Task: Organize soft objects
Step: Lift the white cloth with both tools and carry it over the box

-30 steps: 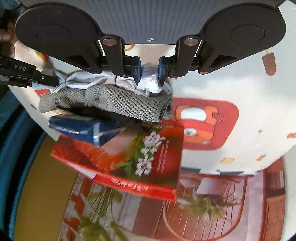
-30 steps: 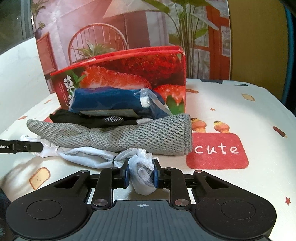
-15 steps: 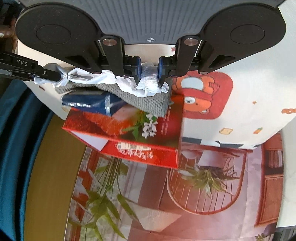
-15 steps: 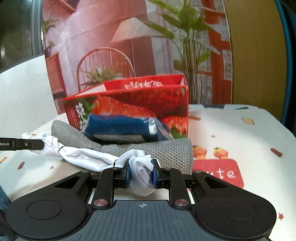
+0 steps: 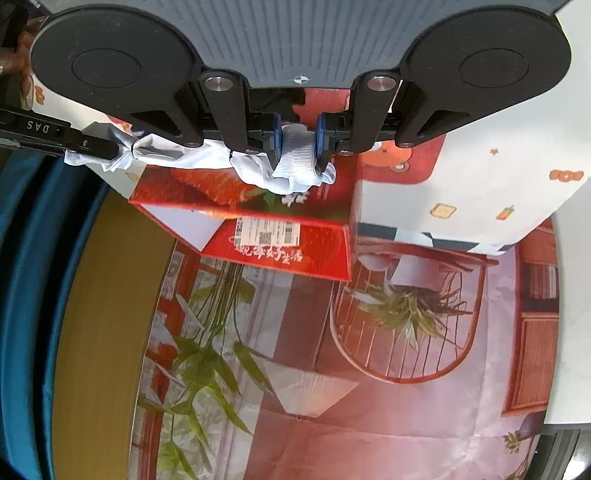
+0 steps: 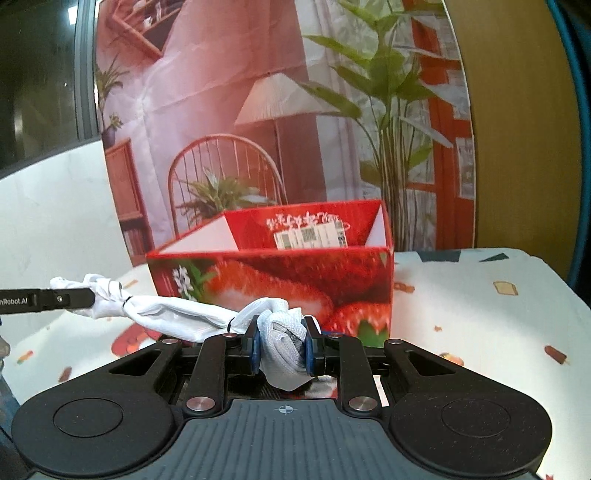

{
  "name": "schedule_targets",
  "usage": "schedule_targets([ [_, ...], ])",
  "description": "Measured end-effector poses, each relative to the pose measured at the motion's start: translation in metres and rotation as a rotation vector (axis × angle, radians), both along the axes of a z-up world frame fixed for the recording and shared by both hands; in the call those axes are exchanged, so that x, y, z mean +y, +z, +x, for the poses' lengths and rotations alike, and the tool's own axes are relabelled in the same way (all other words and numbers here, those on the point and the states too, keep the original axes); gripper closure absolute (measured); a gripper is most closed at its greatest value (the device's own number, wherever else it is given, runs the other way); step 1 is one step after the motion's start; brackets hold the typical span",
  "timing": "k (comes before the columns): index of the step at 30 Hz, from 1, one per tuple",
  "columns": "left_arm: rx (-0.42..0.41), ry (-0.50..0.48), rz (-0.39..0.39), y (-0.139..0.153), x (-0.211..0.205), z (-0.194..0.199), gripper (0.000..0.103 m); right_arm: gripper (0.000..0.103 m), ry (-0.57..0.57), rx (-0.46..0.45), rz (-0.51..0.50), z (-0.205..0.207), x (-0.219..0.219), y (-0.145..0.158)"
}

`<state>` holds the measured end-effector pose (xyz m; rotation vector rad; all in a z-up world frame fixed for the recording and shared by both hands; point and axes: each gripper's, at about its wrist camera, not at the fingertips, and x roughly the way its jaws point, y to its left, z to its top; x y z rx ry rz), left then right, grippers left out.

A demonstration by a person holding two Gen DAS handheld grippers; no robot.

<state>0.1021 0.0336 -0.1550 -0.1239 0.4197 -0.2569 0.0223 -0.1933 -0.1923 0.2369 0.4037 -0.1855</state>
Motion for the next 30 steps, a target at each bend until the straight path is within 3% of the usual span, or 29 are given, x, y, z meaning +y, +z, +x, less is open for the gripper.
schedule_targets([
  [19,-0.064,-0.051,0.03,0.043,-0.017,0.041,0.085,0.083,-0.016,-0.048,-0.036,0.039,-0.034,0.048],
  [30,-0.035,-0.055,0.096,0.049,-0.036,0.111,0.085,0.083,-0.033,0.001,-0.073,0.099,-0.061,0.055],
])
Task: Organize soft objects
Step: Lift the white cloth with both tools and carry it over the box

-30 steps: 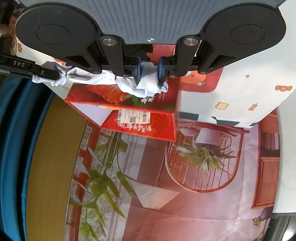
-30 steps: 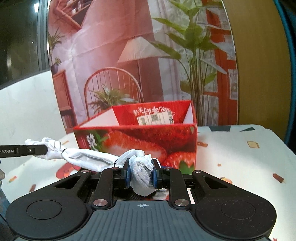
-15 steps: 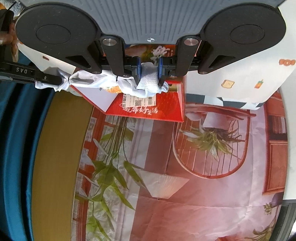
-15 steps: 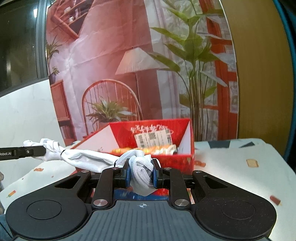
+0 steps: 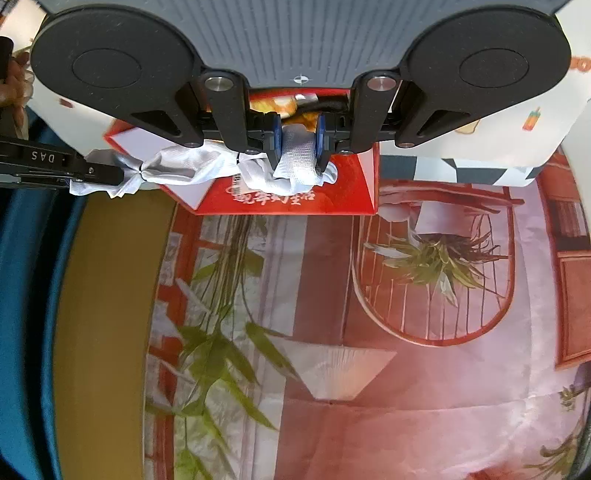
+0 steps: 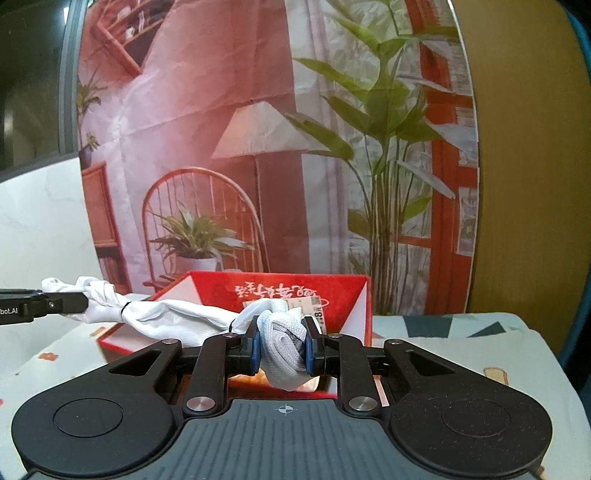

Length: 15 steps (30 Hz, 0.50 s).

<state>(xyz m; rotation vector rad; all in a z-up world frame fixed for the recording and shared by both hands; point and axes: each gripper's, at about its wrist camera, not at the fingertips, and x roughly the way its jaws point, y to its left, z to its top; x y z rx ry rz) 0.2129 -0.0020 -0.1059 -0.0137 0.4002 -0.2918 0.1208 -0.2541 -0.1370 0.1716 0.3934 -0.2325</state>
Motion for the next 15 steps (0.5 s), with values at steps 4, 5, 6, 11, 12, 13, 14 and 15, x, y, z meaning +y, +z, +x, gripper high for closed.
schedule_targets([
  [4,0.041,0.02,-0.015,-0.008,-0.003,0.035,0.085,0.083,-0.016,0.052,-0.002,0.034,-0.01,-0.009],
  [5,0.046,0.021,0.0,-0.01,-0.006,0.042,0.085,0.083,-0.021,0.066,-0.002,0.042,-0.012,-0.012],
  [6,0.053,0.017,0.018,-0.013,-0.01,0.049,0.085,0.083,-0.024,0.077,-0.003,0.048,-0.014,-0.014],
  [11,0.085,-0.008,0.075,-0.025,-0.026,0.075,0.085,0.083,-0.05,0.142,-0.026,0.079,-0.026,-0.026],
  [12,0.094,-0.011,0.078,-0.027,-0.029,0.079,0.085,0.083,-0.055,0.152,-0.027,0.084,-0.029,-0.028],
  [13,0.105,-0.014,0.08,-0.029,-0.03,0.083,0.085,0.083,-0.059,0.164,-0.025,0.089,-0.031,-0.031],
  [14,0.119,-0.017,0.077,-0.031,-0.031,0.088,0.085,0.083,-0.063,0.174,-0.026,0.093,-0.033,-0.033],
  [15,0.137,-0.021,0.066,-0.033,-0.031,0.092,0.085,0.083,-0.064,0.185,-0.024,0.097,-0.034,-0.036],
])
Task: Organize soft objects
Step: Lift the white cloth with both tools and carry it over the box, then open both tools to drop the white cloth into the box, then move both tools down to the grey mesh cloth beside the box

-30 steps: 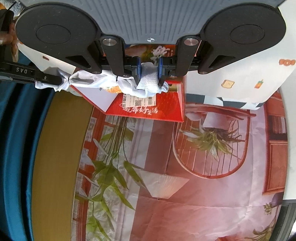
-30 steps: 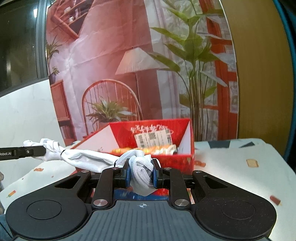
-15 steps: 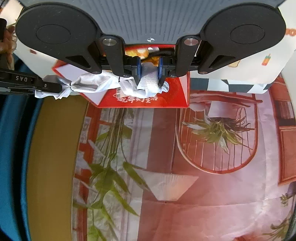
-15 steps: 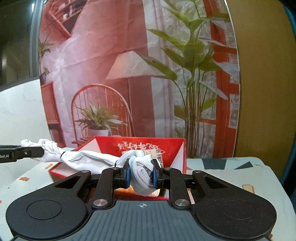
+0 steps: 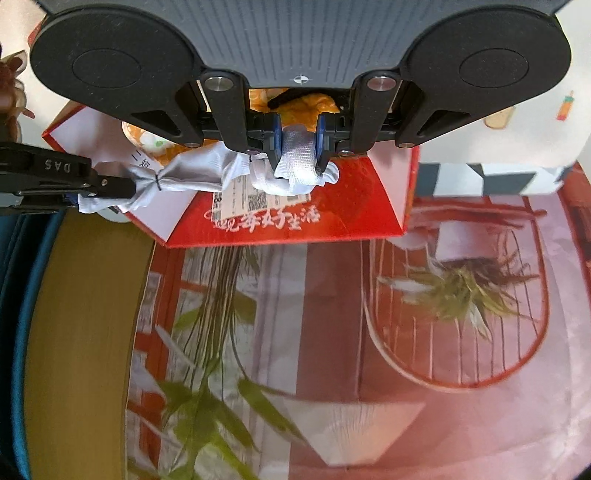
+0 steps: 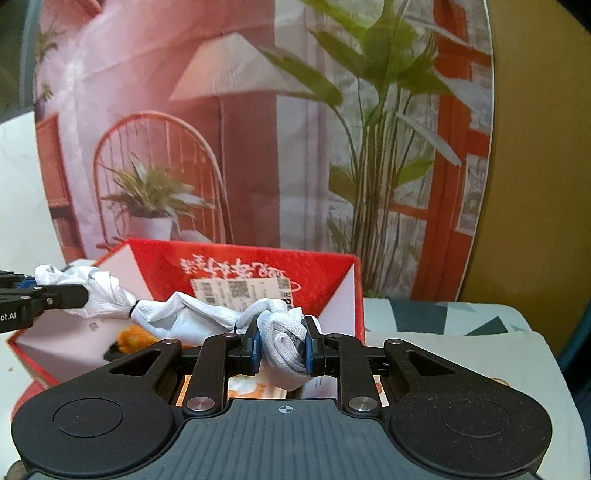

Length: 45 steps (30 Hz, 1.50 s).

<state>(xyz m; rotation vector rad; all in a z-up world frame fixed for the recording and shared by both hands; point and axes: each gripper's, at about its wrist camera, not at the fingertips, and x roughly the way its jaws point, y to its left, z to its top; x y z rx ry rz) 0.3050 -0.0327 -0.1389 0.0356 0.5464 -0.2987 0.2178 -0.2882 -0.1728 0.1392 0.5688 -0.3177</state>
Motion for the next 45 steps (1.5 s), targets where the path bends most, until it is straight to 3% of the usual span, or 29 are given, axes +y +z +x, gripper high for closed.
schedule_targets([
  [3,0.046,0.007,-0.04,-0.007,0.002,0.011,0.085,0.083,0.001,0.034,0.002,0.009,0.0,-0.008],
  [18,0.097,-0.074,-0.029,-0.016,-0.008,0.014,0.081,0.082,0.025,0.1,0.034,0.023,0.011,-0.02],
  [21,0.106,-0.101,-0.031,-0.016,-0.008,0.012,0.068,0.07,0.024,0.1,0.037,0.022,0.014,-0.019],
  [23,0.098,-0.109,-0.034,-0.014,-0.007,0.008,0.051,0.067,0.02,0.091,0.042,0.019,0.016,-0.016],
  [24,0.091,-0.111,-0.034,-0.012,-0.006,0.006,0.048,0.063,0.023,0.089,0.04,0.017,0.017,-0.015],
  [28,0.067,-0.12,-0.038,-0.002,-0.002,-0.007,0.034,0.031,0.035,0.059,0.007,0.007,0.025,-0.004],
  [30,0.055,-0.117,-0.03,0.003,0.0,-0.015,0.027,0.022,0.048,0.04,-0.003,0.0,0.029,0.002],
  [32,0.035,-0.113,-0.025,0.007,0.003,-0.024,0.008,0.009,0.057,0.022,-0.018,-0.009,0.035,0.007],
  [34,0.012,-0.109,-0.019,0.011,0.006,-0.035,0.006,0.0,0.068,-0.004,-0.03,-0.019,0.04,0.011],
  [45,0.015,-0.111,-0.081,0.002,0.031,-0.119,0.002,0.0,0.084,-0.122,-0.013,-0.097,0.069,0.012],
])
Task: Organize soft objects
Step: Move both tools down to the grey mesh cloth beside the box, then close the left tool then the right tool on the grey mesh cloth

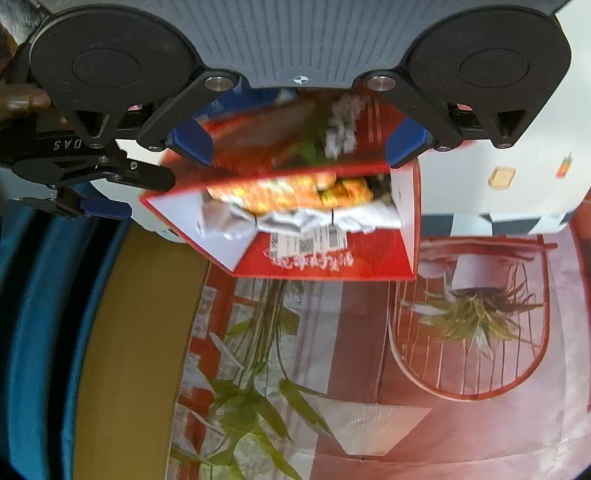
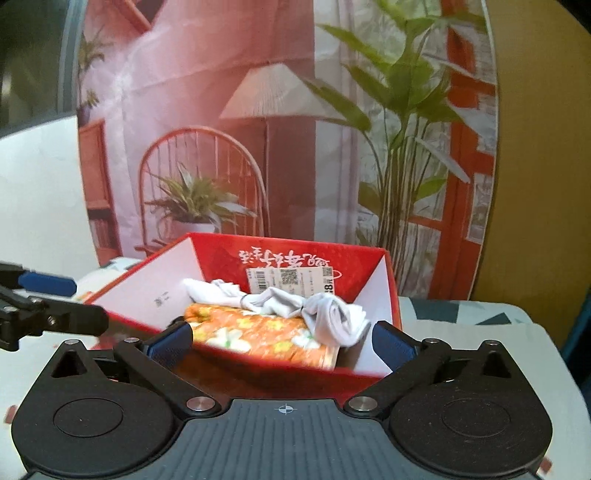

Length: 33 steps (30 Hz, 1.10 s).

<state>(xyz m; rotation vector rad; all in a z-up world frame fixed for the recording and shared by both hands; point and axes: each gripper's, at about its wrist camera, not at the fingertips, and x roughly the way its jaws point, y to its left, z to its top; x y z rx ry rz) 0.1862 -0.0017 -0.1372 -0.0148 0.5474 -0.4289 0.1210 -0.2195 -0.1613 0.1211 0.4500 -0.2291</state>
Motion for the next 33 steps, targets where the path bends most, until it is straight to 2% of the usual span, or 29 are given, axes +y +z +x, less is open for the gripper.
schedule_targets([
  [4,0.014,0.006,-0.005,-0.017,0.008,-0.027,0.002,0.0,-0.017,-0.025,0.008,-0.038,0.009,-0.013],
  [9,0.093,0.048,-0.028,-0.047,0.015,-0.039,0.002,0.0,-0.03,0.008,0.018,-0.072,0.022,-0.04],
  [14,0.162,0.093,-0.063,-0.073,0.02,-0.043,0.002,0.0,-0.054,0.117,0.049,-0.092,0.03,-0.073],
  [21,0.157,0.109,-0.048,-0.092,0.018,-0.043,0.002,0.0,-0.101,0.173,0.076,-0.1,0.033,-0.095],
  [27,0.176,0.125,-0.012,-0.109,0.017,-0.041,0.002,0.0,-0.143,0.212,0.144,-0.097,0.02,-0.107],
  [33,0.173,0.114,-0.008,-0.112,0.019,-0.04,0.006,0.0,-0.153,0.24,0.158,-0.09,0.015,-0.117],
])
